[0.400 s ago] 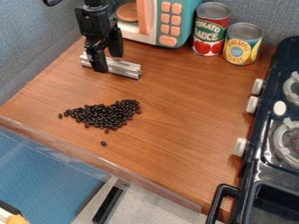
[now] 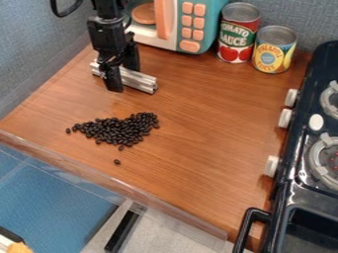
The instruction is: Sweep into pile
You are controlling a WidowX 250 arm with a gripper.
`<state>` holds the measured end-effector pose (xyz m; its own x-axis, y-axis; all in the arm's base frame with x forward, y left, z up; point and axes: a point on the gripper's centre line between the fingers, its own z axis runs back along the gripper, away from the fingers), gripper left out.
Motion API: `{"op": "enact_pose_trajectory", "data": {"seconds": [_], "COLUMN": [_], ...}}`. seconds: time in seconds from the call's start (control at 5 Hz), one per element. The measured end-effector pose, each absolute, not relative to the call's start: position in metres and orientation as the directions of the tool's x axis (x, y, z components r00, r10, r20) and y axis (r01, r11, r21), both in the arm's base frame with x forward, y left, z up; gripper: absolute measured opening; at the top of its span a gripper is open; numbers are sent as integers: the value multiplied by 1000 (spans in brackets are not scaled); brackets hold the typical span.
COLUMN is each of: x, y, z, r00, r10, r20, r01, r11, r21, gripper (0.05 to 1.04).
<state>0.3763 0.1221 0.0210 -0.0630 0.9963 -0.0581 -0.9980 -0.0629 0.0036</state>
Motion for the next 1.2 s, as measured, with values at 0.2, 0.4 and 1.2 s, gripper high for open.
{"op": "enact_pose_trajectory", "data": {"seconds": [0.2, 0.4, 1.2], "x": [377, 378, 387], "y": [121, 119, 129], "z": [22, 23, 17], "r00": [-65, -49, -46], "r10": [996, 996, 999], "r20": [-67, -78, -17], "r01": [-998, -999, -999], "r11": [-65, -49, -46], "r21": [3, 0, 14], "gripper": [963, 763, 378]}}
